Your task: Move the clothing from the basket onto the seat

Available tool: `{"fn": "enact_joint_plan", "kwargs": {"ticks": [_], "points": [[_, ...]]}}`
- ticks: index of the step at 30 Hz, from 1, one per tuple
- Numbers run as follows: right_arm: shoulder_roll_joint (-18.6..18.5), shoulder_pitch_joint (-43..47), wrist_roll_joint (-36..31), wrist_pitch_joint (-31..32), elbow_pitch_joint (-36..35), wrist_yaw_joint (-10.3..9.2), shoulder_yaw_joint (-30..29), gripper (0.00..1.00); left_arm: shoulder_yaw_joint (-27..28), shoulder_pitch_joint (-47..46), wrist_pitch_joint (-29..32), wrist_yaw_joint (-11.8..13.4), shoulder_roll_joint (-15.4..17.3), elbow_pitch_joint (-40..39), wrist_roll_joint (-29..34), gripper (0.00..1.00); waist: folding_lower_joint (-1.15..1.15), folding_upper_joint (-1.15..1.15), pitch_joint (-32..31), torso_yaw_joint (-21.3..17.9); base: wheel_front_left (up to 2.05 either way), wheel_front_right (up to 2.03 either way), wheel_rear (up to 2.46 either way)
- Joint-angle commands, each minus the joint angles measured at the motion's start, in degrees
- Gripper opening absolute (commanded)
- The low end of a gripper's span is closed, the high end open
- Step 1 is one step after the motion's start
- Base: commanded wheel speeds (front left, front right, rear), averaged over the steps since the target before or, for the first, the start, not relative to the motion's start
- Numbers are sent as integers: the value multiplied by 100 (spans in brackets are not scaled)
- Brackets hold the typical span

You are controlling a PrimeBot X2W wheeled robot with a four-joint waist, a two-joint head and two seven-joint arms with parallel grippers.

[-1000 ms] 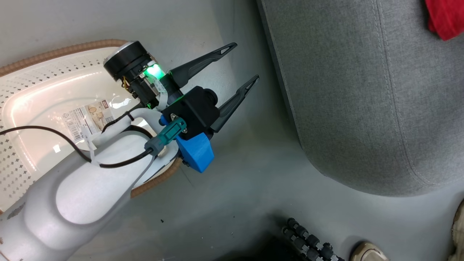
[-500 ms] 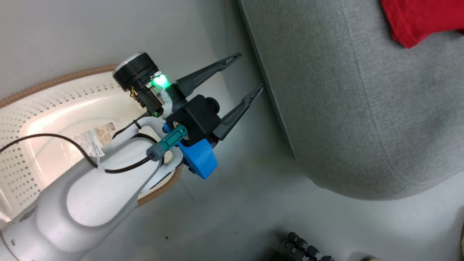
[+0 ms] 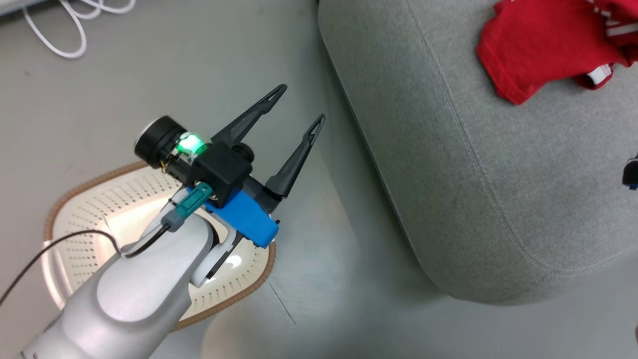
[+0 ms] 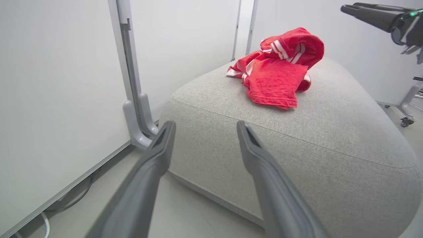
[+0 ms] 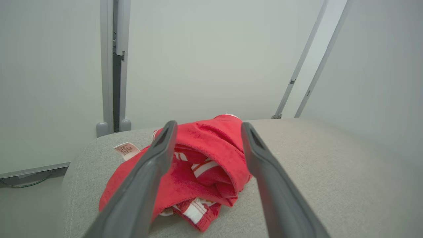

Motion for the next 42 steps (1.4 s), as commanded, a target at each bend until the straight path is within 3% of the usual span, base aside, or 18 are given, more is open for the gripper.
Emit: {"fn": "enact_joint_plan", "kwargs": {"ticks": [1, 10, 15, 24, 42], "points": [[-17, 175, 31, -2, -97, -4, 112, 100, 111, 181, -76, 76, -7, 40, -69, 100, 1, 0, -447, 241, 0, 0, 0], [24, 597, 36, -2, -380, -4, 793, 100, 1120, 1058, -159, 428, -190, -189, -121, 100, 1, 0, -1266, 769, 0, 0, 0], [78, 780, 59, -2, -423, -5, 1155, 100, 1875, 1634, -157, 418, -345, -432, 83, 100, 1, 0, -1631, 1070, 0, 0, 0], [279, 1191, 140, -2, -371, -4, 1623, 100, 3090, 2638, -157, 169, -770, -629, 516, 100, 1, 0, -2181, 1568, 0, 0, 0], [654, 2146, 389, -2, -89, -4, 2027, 100, 4469, 3978, -157, -578, -1623, -497, 1254, 100, 1, 0, -2914, 2135, 0, 0, 0]]}}
